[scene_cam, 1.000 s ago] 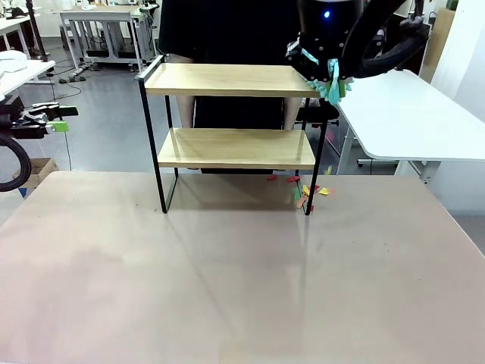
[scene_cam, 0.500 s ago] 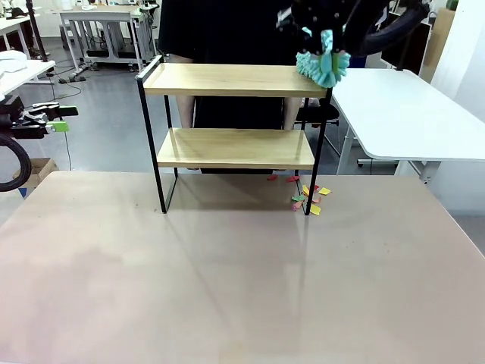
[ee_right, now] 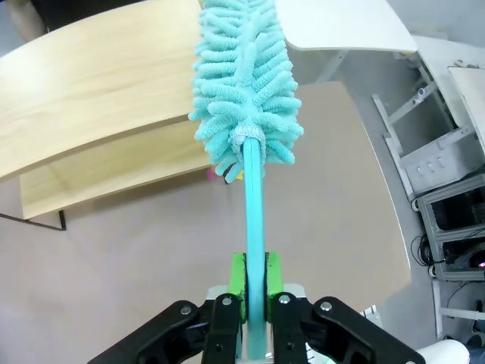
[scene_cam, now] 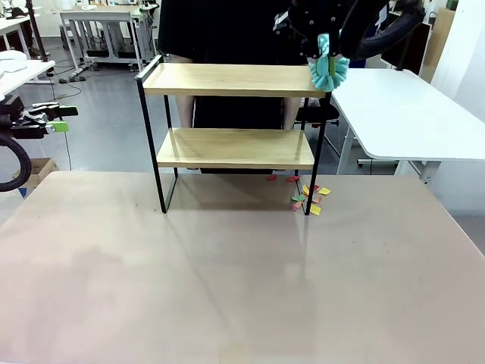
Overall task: Clean the shelf.
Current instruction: Clean the specific section of the Shelf indicated by the human with the Duster.
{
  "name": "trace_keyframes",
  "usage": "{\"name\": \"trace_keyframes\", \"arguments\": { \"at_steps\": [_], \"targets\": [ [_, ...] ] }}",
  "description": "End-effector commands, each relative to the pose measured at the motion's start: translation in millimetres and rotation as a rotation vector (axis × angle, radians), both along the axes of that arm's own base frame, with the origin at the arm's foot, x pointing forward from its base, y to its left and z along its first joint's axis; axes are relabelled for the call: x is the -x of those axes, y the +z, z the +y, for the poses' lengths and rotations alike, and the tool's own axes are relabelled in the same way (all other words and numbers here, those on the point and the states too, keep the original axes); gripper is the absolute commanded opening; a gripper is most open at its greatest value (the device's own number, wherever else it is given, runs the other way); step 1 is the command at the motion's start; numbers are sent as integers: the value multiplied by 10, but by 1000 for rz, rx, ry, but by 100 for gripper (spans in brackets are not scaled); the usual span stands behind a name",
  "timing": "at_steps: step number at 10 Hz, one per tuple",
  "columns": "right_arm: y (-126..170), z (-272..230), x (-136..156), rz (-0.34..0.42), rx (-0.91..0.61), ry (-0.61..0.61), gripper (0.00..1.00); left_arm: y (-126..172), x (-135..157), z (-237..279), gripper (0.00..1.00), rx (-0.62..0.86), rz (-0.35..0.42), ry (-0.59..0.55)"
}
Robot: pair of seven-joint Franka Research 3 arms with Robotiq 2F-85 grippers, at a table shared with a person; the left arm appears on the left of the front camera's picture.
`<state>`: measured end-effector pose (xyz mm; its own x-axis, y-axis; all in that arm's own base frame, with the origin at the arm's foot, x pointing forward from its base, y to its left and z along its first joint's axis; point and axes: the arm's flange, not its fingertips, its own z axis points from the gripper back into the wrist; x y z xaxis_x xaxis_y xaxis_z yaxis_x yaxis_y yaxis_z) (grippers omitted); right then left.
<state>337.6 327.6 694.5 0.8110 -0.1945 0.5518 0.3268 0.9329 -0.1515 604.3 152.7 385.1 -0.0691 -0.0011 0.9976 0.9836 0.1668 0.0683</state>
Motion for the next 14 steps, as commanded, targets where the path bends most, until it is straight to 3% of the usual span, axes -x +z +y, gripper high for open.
{"name": "trace_keyframes", "arguments": {
  "at_steps": [1,4,6,11,14],
  "targets": [
    [98,-26,108,-79,-21,57,13,23,4,0,100,-6,-17,0],
    [285,-235,314,-181,-102,207,13,23,4,0,100,-6,-17,0],
    [315,-388,464,-200,-202,361,13,23,4,0,100,-6,-17,0],
    [233,-585,802,-151,-372,796,13,23,4,0,100,-6,-17,0],
    [129,-550,974,-81,-416,1062,13,23,4,0,100,-6,-17,0]
  ]
}}
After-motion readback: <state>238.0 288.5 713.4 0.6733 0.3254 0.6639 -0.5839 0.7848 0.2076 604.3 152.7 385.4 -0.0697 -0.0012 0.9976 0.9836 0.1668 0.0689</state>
